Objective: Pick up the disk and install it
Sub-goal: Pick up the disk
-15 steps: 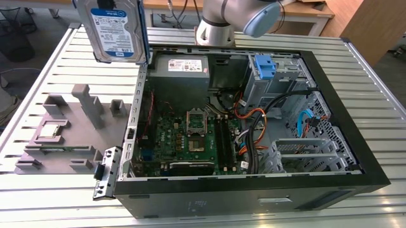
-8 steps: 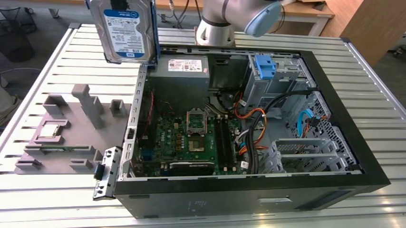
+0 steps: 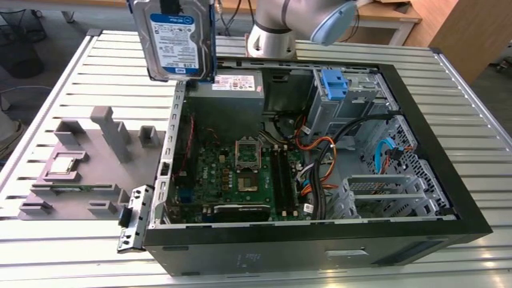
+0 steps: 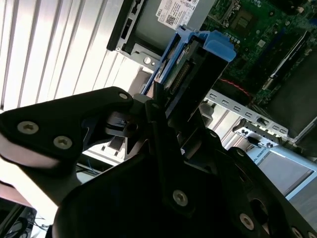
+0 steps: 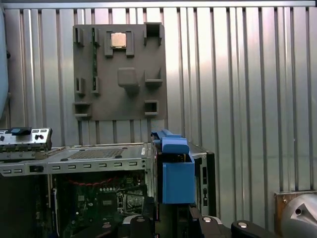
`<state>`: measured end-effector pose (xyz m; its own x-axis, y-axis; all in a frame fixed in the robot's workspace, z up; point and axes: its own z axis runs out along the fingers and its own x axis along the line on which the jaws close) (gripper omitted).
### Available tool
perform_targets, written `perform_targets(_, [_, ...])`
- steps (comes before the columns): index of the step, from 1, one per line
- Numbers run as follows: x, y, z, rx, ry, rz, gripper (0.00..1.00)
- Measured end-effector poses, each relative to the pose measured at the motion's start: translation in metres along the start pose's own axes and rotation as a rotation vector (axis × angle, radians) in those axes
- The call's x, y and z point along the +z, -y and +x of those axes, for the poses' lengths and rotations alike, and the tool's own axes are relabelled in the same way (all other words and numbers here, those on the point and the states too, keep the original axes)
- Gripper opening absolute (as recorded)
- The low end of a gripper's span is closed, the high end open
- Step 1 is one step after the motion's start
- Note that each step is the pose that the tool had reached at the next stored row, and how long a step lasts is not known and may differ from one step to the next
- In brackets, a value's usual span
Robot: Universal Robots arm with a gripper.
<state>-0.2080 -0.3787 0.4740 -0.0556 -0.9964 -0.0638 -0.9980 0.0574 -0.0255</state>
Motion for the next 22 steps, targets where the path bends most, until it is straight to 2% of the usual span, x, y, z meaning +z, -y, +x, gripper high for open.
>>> perform_targets(22, [0.0017, 0.0699, 0.0017, 0.0, -0.0002, -0.0037, 0.35])
